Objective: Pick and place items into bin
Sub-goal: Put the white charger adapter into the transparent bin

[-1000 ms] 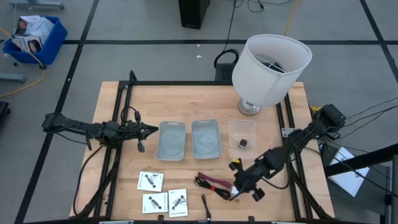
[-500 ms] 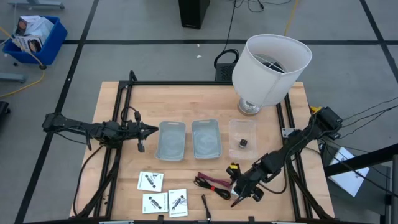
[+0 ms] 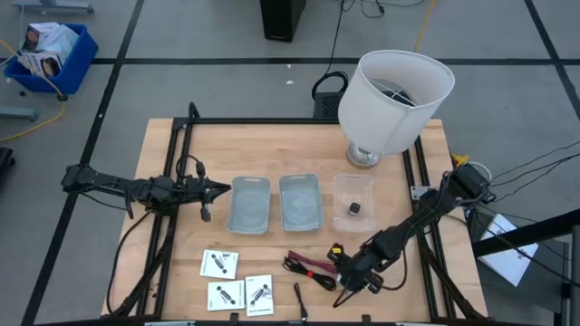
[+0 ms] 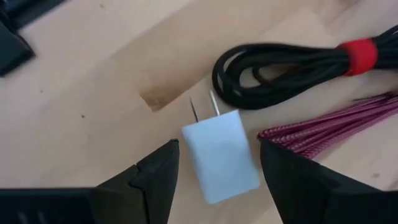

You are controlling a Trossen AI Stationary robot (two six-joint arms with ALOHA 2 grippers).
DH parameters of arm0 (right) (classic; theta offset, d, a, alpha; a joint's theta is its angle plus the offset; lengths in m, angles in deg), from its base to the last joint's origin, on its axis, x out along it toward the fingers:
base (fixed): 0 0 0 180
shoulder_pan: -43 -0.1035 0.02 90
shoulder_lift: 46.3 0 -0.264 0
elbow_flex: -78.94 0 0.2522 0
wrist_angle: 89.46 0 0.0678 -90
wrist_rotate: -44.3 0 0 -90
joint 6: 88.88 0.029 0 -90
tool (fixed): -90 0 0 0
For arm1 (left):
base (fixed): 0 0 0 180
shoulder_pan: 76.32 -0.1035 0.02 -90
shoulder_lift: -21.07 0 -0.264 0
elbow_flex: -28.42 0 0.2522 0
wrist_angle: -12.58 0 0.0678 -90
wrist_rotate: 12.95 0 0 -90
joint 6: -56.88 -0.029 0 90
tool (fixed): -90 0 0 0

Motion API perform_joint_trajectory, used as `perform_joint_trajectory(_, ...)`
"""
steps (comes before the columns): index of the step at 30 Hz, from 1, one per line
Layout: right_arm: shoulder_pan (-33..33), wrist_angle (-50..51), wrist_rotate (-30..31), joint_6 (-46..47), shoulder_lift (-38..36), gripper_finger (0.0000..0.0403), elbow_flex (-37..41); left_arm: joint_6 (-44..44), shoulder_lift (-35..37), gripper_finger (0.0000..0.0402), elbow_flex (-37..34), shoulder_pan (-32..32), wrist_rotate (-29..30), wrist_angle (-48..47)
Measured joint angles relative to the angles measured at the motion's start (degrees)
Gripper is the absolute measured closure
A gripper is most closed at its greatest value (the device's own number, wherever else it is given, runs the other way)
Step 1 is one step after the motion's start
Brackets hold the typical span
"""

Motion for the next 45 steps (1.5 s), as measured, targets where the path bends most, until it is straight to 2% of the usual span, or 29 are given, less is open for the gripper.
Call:
perform_joint_trajectory(10, 0.1, -0.2, -0.2, 0.1, 3.5, 0.0189, -0.1, 0.0, 0.0, 0.0369, 0.0, 0.0, 0.0, -0.4)
perform_joint_trajectory(13, 0.3, -0.2, -0.2, 2.3, 3.4, 0.0202, -0.1, 0.0, 0.0, 0.0369, 0.0, 0.0, 0.0, -0.4)
perform_joint_trajectory(18, 0.5, 0.1, 0.1, 5.7, 2.0, 0.0262, 0.1, 0.0, 0.0, 0.0369, 0.0, 0.0, 0.0, -0.4)
perform_joint_trajectory(23, 0.5, 0.5, 0.0, 7.2, -0.3, 0.0261, 0.1, 0.0, 0.0, 0.0369, 0.0, 0.0, 0.0, -0.4)
perform_joint_trajectory(27, 0.5, 2.0, 0.5, 8.7, -5.7, 0.0261, 0.1, 0.0, 0.0, 0.0369, 0.0, 0.0, 0.0, -0.3)
perform_joint_trajectory(31, 0.5, 3.9, 6.1, 10.9, -14.2, 0.0261, 0.1, 0.0, 0.0, 0.0369, 0.0, 0.0, 0.0, -0.3)
perform_joint_trajectory(39, 4.1, 14.6, 26.4, 19.6, -32.7, 0.0261, 0.1, 0.0, 0.0, 0.0369, 0.0, 0.0, 0.0, -0.3)
perform_joint_trajectory(41, 5.8, 17.4, 28.8, 20.5, -35.4, 0.0261, 0.0, 0.0, 0.0, 0.0369, 0.0, 0.0, 0.0, -0.3)
perform_joint_trajectory(45, 10.7, 21.1, 28.7, 20.6, -36.8, 0.0261, 0.3, 0.0, 0.0, 0.0369, 0.0, 0.0, 0.0, -0.3)
